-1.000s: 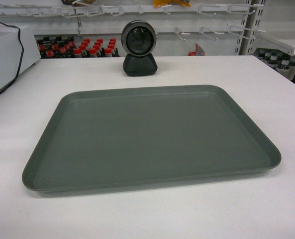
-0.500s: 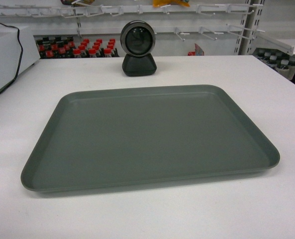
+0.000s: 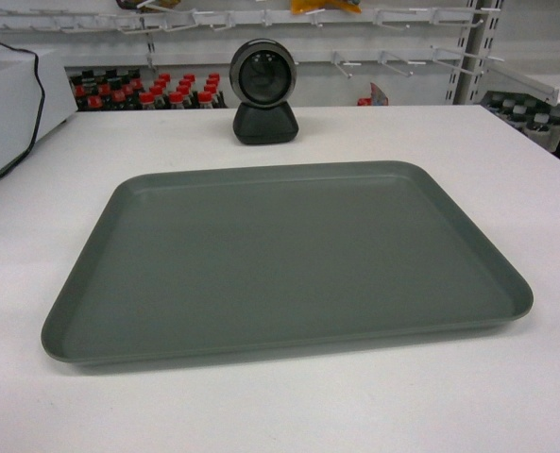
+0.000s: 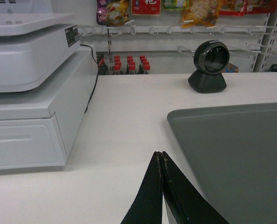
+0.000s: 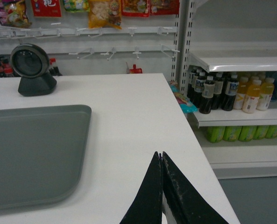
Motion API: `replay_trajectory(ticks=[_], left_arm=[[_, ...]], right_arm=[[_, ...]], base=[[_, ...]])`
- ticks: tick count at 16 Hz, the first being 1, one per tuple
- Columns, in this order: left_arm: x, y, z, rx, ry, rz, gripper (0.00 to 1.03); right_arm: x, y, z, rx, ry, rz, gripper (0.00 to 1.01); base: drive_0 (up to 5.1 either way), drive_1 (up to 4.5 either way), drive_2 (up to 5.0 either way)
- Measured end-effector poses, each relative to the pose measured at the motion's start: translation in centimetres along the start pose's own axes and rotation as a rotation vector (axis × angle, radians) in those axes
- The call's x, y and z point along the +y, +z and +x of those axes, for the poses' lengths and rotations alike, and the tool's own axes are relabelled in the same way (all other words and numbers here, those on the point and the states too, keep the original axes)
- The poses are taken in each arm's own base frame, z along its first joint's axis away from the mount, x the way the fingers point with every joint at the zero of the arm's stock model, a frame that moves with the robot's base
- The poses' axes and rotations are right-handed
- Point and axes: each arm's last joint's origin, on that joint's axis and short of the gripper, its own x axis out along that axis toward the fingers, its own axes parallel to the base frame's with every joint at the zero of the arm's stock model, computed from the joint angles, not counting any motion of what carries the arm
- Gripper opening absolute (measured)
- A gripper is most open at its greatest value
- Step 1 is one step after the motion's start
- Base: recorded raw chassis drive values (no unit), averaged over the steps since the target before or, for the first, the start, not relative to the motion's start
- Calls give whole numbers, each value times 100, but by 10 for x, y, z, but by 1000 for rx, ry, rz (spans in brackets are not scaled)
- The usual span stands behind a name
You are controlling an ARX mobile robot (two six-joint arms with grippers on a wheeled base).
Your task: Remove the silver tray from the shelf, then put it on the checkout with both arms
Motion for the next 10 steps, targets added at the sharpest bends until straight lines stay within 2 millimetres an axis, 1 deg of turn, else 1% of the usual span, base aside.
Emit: replay_trajectory(ticks=[10], left_arm=[[0,1,-15,0,-1,0,2]], right_arm=[[0,3,-19,-9,0,0,2]], base=[[0,0,0]])
